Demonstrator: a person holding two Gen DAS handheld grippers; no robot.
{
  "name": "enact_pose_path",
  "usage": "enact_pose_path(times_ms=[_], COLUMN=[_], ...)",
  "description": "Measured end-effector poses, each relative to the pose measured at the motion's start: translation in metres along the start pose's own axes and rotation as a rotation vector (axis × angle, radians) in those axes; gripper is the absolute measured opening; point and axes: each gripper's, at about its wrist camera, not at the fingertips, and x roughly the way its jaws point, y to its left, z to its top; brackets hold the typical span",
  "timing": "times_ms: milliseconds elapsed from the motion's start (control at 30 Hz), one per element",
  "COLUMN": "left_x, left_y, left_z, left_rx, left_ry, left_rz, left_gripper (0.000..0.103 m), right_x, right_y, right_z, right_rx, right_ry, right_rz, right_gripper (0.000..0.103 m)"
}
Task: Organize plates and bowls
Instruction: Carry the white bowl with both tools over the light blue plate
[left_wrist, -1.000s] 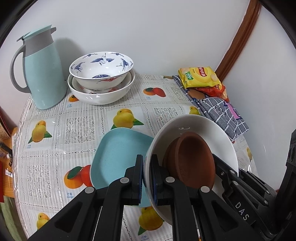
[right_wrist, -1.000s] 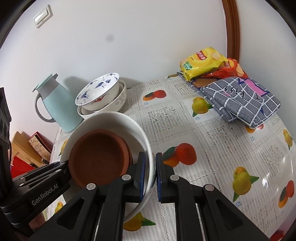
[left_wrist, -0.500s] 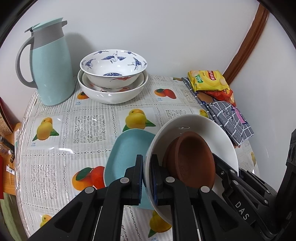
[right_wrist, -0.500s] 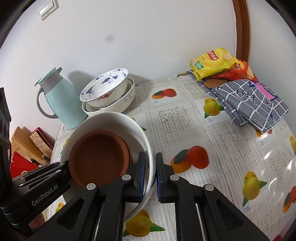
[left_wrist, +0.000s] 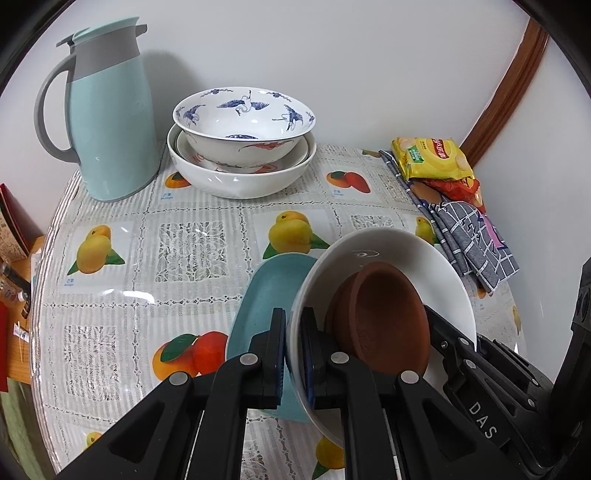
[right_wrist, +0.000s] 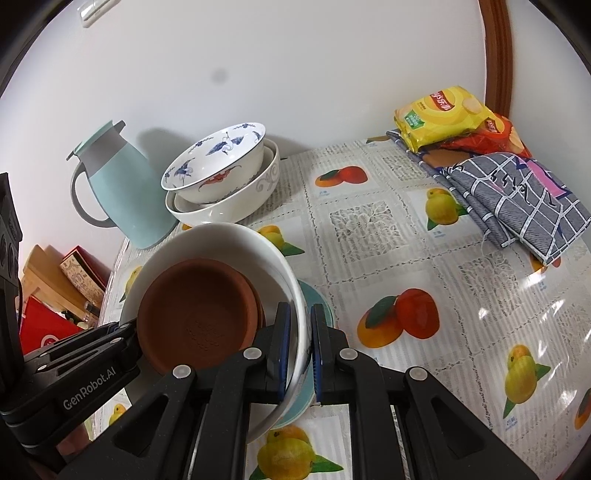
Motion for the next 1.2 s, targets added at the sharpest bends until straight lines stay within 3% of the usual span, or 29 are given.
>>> enact_pose_path(times_ms=[1200], left_x=[0.055], left_y=[0.024], left_z=[0.007], left_rx=[-0.029], left_ry=[0.095], left_rz=[0.029], left_gripper=[0.009], right_x=[0.062], right_y=[0.004], right_z=[0.000], right_rx=[0.000], right_ry=[0.093], right_rz=[0.006], right_gripper=[0.010])
